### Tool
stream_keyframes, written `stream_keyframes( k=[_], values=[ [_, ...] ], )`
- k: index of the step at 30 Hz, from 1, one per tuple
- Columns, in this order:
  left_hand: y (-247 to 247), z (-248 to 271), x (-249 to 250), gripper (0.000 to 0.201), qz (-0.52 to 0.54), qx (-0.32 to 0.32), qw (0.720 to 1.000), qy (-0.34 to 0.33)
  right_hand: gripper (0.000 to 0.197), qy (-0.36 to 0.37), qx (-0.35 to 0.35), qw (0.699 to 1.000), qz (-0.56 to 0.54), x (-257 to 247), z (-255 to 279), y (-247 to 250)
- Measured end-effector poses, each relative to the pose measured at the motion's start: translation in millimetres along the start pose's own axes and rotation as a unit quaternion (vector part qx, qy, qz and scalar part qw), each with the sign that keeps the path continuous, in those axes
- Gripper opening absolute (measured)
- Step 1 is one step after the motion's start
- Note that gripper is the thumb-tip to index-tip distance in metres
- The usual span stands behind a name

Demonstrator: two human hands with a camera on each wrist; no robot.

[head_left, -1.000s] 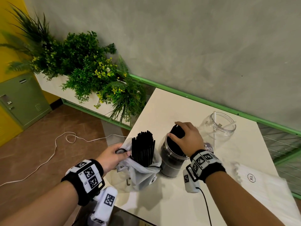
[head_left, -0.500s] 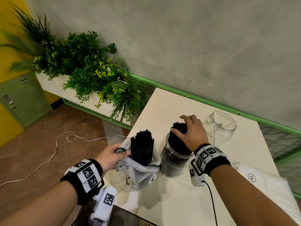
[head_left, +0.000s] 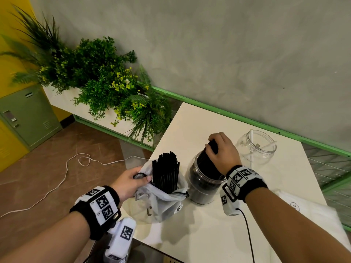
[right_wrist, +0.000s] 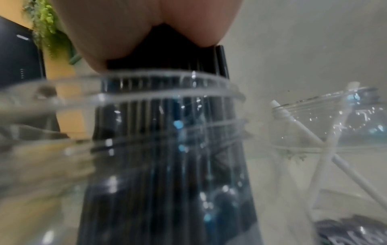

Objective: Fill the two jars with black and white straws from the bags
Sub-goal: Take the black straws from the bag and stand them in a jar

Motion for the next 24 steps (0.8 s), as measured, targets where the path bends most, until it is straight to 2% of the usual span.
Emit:
stream_keyframes(
  k=[5,9,13,16,19,24],
  values=[
    [-1,-1,0,0.018,0.009,0.010,1.000,0.005,0.025,0.009,-0.087,0.993,0.086,7,-3,-14],
    [-2,-2,1,0.018,0.004,0.008,1.000,0.000,0.029,0.012,-0.081,0.993,0.085,8,-3,-14],
    [-3,0,1,0.019,0.013,0.003,1.000,0.000,0.039,0.099,-0.048,0.986,0.124,-12,4,-10],
    [-2,0,0,0.018,0.011,0.003,1.000,0.003,0.037,0.194,-0.105,0.954,0.202,-25,11,-26],
    [-3,-1,-1,0.015,0.008,-0.001,1.000,0.009,0.036,0.229,-0.145,0.932,0.241,-19,13,-33],
    [-1,-3,-4,0.015,0.003,-0.004,1.000,0.013,0.027,0.266,-0.079,0.941,0.195,-23,19,-11]
  ],
)
Point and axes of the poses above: each hand's wrist, its own z-axis away from the middle knuckle, its own y-axis out of the back of the hand, x = y × z, the point moved 8 cm from there along -z, towards the middle knuckle, and after that the axes turned 14 degrees about -z, right-handed, at the moved point
